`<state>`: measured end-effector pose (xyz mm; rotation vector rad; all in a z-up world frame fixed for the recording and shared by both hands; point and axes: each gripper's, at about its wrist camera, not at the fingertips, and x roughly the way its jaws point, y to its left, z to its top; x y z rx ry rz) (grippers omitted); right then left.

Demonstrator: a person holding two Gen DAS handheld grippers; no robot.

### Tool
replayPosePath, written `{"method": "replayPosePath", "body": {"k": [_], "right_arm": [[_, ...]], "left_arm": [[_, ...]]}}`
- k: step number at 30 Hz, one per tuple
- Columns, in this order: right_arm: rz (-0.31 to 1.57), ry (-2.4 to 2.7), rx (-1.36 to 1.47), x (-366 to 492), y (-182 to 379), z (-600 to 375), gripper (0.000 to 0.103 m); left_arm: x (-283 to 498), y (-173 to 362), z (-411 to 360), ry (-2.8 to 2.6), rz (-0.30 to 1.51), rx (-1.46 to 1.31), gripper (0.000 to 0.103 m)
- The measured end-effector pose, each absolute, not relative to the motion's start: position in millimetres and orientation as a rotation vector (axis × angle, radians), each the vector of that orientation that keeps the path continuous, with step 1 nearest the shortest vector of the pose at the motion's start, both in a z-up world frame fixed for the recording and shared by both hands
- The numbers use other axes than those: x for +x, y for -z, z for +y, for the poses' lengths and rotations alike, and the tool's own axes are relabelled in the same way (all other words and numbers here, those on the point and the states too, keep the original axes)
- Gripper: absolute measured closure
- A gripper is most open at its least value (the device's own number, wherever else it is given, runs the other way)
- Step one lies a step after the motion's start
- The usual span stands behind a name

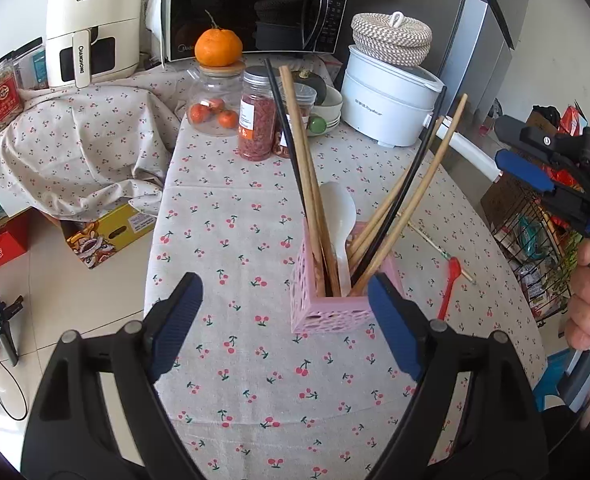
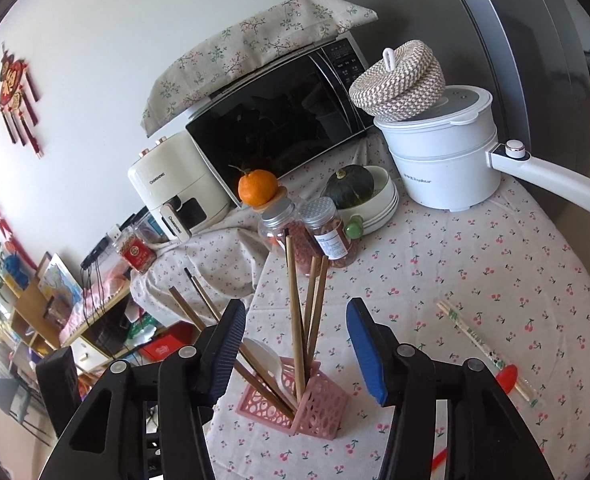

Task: Organize utensils
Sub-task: 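Grasp the red plastic spoon with the left tool while the right grasps the wrapped chopsticks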

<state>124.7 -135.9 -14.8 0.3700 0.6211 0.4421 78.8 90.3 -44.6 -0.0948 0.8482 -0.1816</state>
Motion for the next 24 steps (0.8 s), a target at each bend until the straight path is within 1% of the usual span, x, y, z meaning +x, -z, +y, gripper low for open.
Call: {"method": "replayPosePath", "body": {"k": [2,4,6,8,9,10,12,20,24], "right_arm": [[0.616,-0.437,0.373,122,12,-146,0.045],[0.616,-0.425,0.357,119,11,-154,0.039],[0.625,-0.406,0.332,115,11,-164,0.037],[0.634,-0.385,0.314,112,12,-175,0.036],[0.638,-0.370,0.304,110,13,-181,0.033],[0.644,-0.351,0.295,107,14,-187,0.028],[0.653,-0.315,0.277,102,15,-198,0.025],[0.720,-0.203,0.205,88,27,-237,0.016],[0.748,-0.144,0.182,87,38,-252,0.011]], "left_arm": [[76,44,83,0.196,0.850,-0.079,0.014],[73,44,76,0.214,0.852,-0.069,0.009],[69,41,69,0.227,0.846,-0.054,0.004],[65,38,60,0.247,0.829,-0.035,0.002],[63,37,55,0.254,0.821,-0.024,0.001],[61,35,51,0.261,0.815,-0.015,0.001],[58,34,41,0.276,0.809,0.002,0.001],[50,36,-8,0.348,0.806,0.044,0.001],[56,45,-40,0.375,0.851,0.102,0.001]]}}
